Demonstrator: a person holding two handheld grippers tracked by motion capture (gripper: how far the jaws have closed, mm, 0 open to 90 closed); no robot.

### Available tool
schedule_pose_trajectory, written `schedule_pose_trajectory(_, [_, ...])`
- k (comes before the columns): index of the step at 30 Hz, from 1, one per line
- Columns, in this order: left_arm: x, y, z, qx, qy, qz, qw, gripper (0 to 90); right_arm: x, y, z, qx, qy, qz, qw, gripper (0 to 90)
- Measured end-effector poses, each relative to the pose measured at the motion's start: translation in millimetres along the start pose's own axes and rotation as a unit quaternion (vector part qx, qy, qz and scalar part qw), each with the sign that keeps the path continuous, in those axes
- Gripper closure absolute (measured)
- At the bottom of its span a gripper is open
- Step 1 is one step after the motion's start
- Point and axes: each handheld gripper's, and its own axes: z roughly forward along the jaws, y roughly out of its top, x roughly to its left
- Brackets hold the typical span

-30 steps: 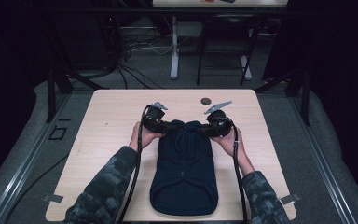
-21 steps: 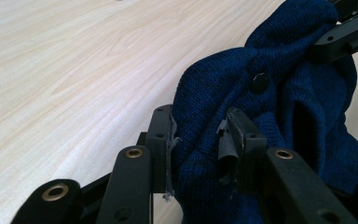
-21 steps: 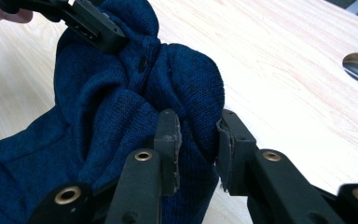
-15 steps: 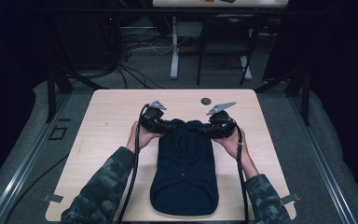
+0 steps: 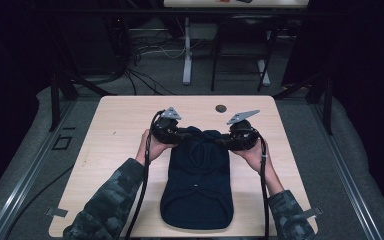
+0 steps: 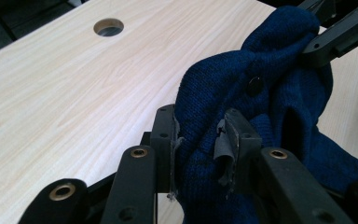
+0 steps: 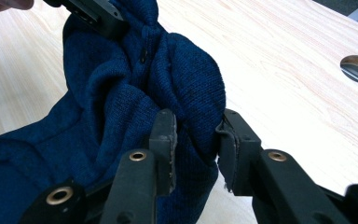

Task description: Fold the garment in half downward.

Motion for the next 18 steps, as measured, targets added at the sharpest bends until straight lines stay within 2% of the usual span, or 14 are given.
schedule_pose_trajectory(6, [-8.2,3.6,-4.4,-0.009,0.005,0.023,0.9997,69.6,2.1,-3.6,-6.0,-0.003,-0.002,-0.007,1.0,68.0])
schedule_pose_trajectory(7, [-11.6,4.5,-5.7,-0.011,0.011,0.033,0.9993,69.8,2.1,-4.4,-6.6,-0.004,-0.001,-0.008,1.0,67.7])
schedule_pose_trajectory(8, [-11.6,4.5,-5.7,-0.011,0.011,0.033,0.9993,69.8,2.1,-4.4,-6.6,-0.004,-0.001,-0.008,1.0,67.7])
schedule_pose_trajectory(9, [-14.9,5.2,-6.7,-0.015,0.014,0.043,0.9988,69.9,2.2,-5.5,-7.9,-0.001,-0.002,-0.007,1.0,66.2])
schedule_pose_trajectory(10, [-14.9,5.2,-6.7,-0.015,0.014,0.043,0.9988,69.9,2.2,-5.5,-7.9,-0.001,-0.002,-0.007,1.0,66.2])
schedule_pose_trajectory(12, [-17.6,5.9,-8.3,-0.021,0.013,0.055,0.9982,70.0,0.8,-7.6,-7.8,-0.001,0.0,-0.001,1.0,60.7])
schedule_pose_trajectory(16, [-18.9,6.0,-9.1,-0.024,0.011,0.059,0.9979,70.2,-2.6,-10.8,-4.8,-0.004,0.008,0.007,0.9999,58.4])
schedule_pose_trajectory(18, [-19.4,5.8,-9.7,-0.025,0.008,0.061,0.9978,70.2,-3.4,-11.9,-2.9,0.003,0.008,0.005,0.9999,57.5])
